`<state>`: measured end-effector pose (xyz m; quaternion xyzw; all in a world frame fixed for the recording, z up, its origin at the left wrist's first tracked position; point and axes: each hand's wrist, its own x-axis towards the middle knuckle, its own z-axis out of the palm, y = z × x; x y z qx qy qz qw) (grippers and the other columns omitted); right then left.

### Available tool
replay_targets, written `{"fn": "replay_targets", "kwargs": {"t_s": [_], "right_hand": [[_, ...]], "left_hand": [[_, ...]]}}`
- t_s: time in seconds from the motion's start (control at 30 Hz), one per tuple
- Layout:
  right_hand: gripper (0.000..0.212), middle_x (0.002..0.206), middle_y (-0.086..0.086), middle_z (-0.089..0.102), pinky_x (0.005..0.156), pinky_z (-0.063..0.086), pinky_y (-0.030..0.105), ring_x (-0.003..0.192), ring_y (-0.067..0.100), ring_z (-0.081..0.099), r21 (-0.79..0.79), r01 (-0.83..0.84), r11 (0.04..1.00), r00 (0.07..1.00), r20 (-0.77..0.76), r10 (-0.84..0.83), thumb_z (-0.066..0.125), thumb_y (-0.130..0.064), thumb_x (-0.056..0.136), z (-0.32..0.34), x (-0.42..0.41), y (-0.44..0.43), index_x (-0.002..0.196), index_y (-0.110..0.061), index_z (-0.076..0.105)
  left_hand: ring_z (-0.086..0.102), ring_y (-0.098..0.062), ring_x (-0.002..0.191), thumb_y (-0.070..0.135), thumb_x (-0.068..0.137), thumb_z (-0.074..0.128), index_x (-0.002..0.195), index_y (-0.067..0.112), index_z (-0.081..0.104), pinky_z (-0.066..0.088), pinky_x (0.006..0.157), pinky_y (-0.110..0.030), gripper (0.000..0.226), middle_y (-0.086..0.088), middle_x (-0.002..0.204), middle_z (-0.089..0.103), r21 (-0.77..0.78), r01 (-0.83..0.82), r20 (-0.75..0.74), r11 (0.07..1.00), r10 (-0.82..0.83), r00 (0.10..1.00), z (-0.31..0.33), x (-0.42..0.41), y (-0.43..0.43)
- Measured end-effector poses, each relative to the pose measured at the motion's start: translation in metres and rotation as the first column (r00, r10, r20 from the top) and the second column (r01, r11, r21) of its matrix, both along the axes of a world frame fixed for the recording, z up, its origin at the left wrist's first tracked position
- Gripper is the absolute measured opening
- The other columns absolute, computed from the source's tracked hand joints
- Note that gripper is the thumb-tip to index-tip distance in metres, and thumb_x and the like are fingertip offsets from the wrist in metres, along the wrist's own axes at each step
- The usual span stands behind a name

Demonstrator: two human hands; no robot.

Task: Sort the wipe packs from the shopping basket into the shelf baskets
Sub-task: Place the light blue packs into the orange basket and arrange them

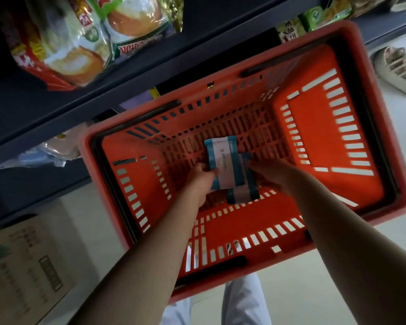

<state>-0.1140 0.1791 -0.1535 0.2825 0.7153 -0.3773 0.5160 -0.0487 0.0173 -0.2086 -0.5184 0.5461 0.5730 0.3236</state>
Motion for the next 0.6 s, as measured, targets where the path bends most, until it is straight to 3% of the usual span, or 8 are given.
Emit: {"fn": "replay_targets", "kwargs": {"t_s": [0.1, 0.17, 0.3, 0.4, 0.5, 0.6], "right_hand": [[0.019, 0.107, 0.009, 0.068, 0.093, 0.053, 0.044, 0.101, 0.025, 0.066, -0.023, 0.038, 0.999, 0.999, 0.033, -0.037, 0.061, -0.022, 0.092, 0.0, 0.001, -0.004, 0.11, -0.016, 0.057], [0.016, 0.106, 0.009, 0.067, 0.093, 0.053, 0.045, 0.101, 0.025, 0.066, -0.052, 0.088, 0.995, 0.996, 0.026, -0.087, 0.062, -0.022, 0.091, 0.005, 0.0, -0.003, 0.105, -0.017, 0.057], [0.028, 0.116, 0.01, 0.067, 0.085, 0.056, 0.052, 0.101, 0.029, 0.069, -0.223, 0.312, 0.924, 0.95, 0.055, -0.308, 0.06, -0.029, 0.092, 0.038, -0.006, 0.007, 0.119, -0.022, 0.056], [0.031, 0.117, 0.011, 0.065, 0.087, 0.055, 0.051, 0.105, 0.03, 0.066, -0.334, 0.385, 0.86, 0.918, 0.04, -0.395, 0.055, -0.035, 0.094, 0.096, -0.007, 0.013, 0.122, -0.021, 0.058], [0.034, 0.117, 0.016, 0.065, 0.076, 0.058, 0.042, 0.1, 0.032, 0.068, -0.5, 0.385, 0.776, 0.89, -0.02, -0.455, 0.06, -0.023, 0.091, 0.175, -0.001, 0.018, 0.123, -0.012, 0.057], [0.04, 0.121, 0.018, 0.064, 0.076, 0.058, 0.044, 0.105, 0.039, 0.063, -0.621, 0.381, 0.685, 0.852, -0.052, -0.521, 0.059, -0.016, 0.09, 0.266, 0.008, 0.023, 0.129, -0.012, 0.055]], "left_hand": [[0.063, -0.025, 0.104, 0.016, 0.094, 0.06, 0.122, 0.018, 0.051, 0.056, 0.071, -0.034, 0.029, -0.011, 0.122, 0.063, 0.115, -0.101, 0.004, 0.988, 0.101, 0.995, 0.002, 0.001, -0.003], [0.063, -0.025, 0.107, 0.015, 0.096, 0.057, 0.126, 0.015, 0.051, 0.057, 0.074, -0.034, 0.03, -0.011, 0.124, 0.063, 0.18, -0.159, -0.002, 0.971, 0.162, 0.987, 0.01, 0.002, -0.005], [0.065, -0.023, 0.105, 0.013, 0.096, 0.056, 0.13, 0.014, 0.051, 0.057, 0.07, -0.031, 0.034, -0.01, 0.123, 0.065, 0.318, -0.28, -0.072, 0.906, 0.318, 0.946, 0.053, -0.003, -0.004], [0.067, -0.021, 0.099, 0.01, 0.096, 0.054, 0.127, 0.014, 0.054, 0.057, 0.069, -0.031, 0.031, -0.009, 0.118, 0.068, 0.404, -0.335, -0.146, 0.851, 0.422, 0.895, 0.118, -0.009, -0.003], [0.069, -0.019, 0.09, 0.008, 0.097, 0.051, 0.122, 0.013, 0.056, 0.058, 0.073, -0.032, 0.025, -0.007, 0.11, 0.07, 0.452, -0.325, -0.249, 0.83, 0.468, 0.848, 0.207, -0.008, -0.006], [0.07, -0.019, 0.082, 0.008, 0.097, 0.051, 0.11, 0.016, 0.057, 0.057, 0.064, -0.031, 0.017, -0.006, 0.103, 0.071, 0.432, -0.306, -0.354, 0.848, 0.471, 0.808, 0.302, 0.005, -0.008]]}}
